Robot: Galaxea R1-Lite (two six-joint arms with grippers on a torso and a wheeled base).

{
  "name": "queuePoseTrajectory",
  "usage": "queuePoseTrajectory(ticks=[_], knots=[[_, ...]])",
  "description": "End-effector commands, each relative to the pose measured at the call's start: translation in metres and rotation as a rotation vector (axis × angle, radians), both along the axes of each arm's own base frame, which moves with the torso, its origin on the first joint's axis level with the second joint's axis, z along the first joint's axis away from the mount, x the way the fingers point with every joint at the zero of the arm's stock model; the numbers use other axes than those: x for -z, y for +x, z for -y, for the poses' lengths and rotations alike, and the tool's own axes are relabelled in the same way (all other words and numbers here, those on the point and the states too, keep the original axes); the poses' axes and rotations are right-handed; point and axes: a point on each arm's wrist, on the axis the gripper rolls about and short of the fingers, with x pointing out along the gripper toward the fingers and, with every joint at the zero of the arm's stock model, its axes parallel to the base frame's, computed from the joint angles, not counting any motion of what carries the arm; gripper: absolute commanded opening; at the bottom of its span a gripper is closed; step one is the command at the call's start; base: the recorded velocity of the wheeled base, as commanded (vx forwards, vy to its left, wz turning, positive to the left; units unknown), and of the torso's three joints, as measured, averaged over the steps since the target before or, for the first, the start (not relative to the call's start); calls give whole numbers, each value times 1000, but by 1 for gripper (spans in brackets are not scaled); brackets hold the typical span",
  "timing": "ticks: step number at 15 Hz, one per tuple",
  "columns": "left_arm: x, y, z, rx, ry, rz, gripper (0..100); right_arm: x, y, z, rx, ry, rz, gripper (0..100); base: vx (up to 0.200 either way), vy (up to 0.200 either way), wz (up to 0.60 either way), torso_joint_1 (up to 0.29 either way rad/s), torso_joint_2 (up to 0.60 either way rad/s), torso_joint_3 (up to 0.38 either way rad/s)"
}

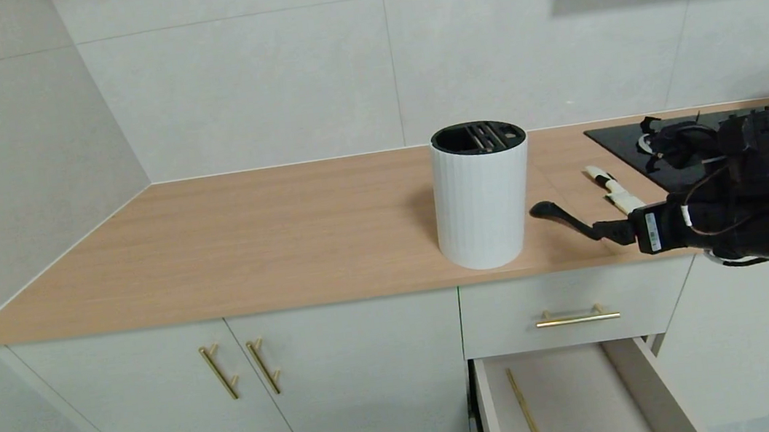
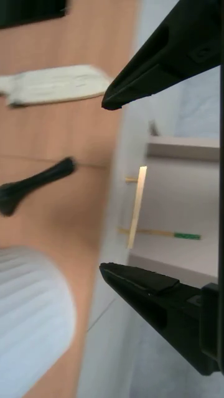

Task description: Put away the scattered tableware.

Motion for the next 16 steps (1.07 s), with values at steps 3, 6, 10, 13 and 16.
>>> queuePoseTrajectory(ticks=[3, 6, 10, 13, 16], knots=[[0, 0, 0, -1, 0, 0, 100, 12, 58, 10, -80, -44, 5, 100, 0, 0, 0, 0, 0, 0], [0, 0, 0, -1, 1, 0, 100, 24, 89, 6, -144, -13, -1, 100, 0, 0, 0, 0, 0, 0], [0, 0, 0, -1, 0, 0, 100, 54, 115, 12, -191, -15, -45, 100, 0, 0, 0, 0, 0, 0], [0, 0, 0, -1, 0, 0, 100, 68, 132, 21, -170, -10, -54, 100, 0, 0, 0, 0, 0, 0], [0, 0, 0, -1, 0, 0, 100, 71, 136, 21, -164, -12, -54, 100, 0, 0, 0, 0, 0, 0]])
